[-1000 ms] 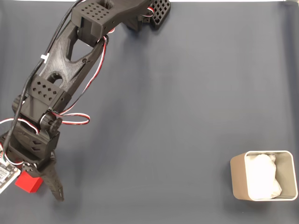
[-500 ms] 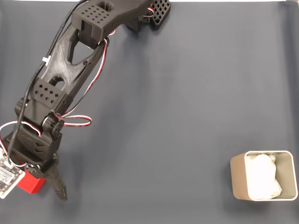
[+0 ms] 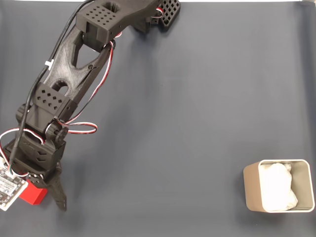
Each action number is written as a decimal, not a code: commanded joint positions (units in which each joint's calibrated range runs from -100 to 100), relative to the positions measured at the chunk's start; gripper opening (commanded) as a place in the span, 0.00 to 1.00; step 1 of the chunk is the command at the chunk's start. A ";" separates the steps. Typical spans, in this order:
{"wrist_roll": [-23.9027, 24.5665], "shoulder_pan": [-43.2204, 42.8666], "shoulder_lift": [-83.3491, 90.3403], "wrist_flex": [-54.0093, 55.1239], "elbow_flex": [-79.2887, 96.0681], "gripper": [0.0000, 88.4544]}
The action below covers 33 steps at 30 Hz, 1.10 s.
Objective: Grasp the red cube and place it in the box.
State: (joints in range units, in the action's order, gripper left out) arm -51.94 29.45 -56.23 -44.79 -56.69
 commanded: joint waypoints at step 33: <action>-2.30 -0.76 3.46 -3.65 -0.79 0.06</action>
State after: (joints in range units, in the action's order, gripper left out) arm -53.85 29.45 -56.23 -48.21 -56.69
